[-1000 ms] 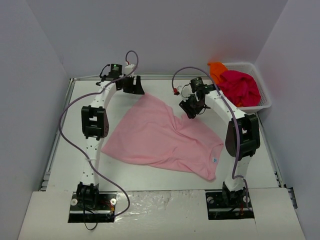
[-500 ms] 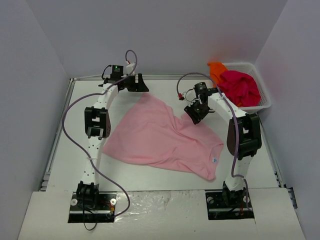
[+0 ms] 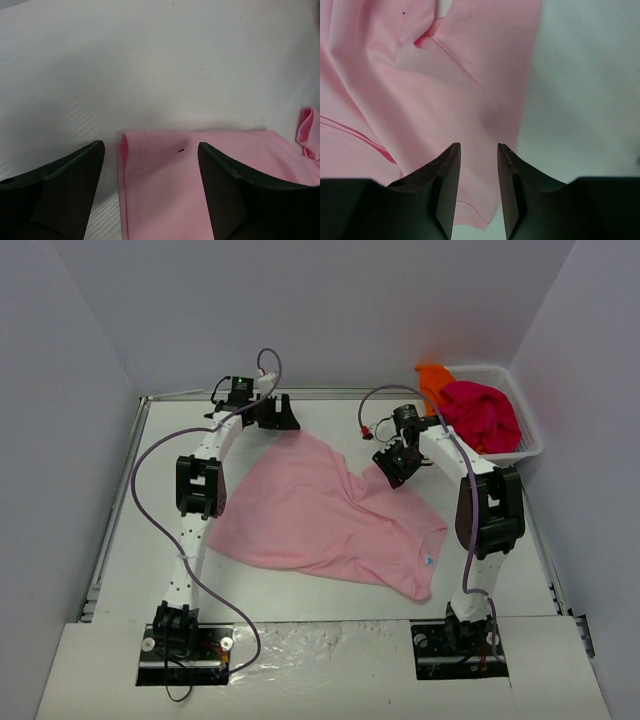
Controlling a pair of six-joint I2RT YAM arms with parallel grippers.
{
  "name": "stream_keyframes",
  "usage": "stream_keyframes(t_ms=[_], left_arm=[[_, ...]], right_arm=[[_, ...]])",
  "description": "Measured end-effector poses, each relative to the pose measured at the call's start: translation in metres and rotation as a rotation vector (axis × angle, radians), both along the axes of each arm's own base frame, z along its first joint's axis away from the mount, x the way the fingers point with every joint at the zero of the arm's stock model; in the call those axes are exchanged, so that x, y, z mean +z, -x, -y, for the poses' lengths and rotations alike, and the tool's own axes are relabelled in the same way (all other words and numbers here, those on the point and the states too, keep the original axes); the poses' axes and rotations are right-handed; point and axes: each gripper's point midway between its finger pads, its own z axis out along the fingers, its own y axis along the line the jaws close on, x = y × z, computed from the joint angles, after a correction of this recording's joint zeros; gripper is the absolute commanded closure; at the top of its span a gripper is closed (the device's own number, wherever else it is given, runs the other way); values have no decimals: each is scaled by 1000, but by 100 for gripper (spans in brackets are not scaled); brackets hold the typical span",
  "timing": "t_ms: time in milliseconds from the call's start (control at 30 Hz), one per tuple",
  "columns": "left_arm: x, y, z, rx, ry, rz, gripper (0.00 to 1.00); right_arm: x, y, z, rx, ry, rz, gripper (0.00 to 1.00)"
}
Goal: Fold and stack the t-shirts
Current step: Flatten out the tshirt
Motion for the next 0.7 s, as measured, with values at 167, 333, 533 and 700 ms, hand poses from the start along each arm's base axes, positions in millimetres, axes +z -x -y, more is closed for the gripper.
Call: stream_keyframes(t_ms=[167,333,533,700], left_arm=[[3,-3,2,1,-5,17,28],[1,-2,4,-2,-1,12,47],[-8,-1,5,-9,-20,8,58],[-11,-1,3,-19,-46,27,69]], right_arm=[[-4,3,4,-9,3,-13,69],[-5,4,6,-12,4,-18,69],[-5,4,8,-16,5,-18,69],[-5,3,12,-26,8,-18,69]])
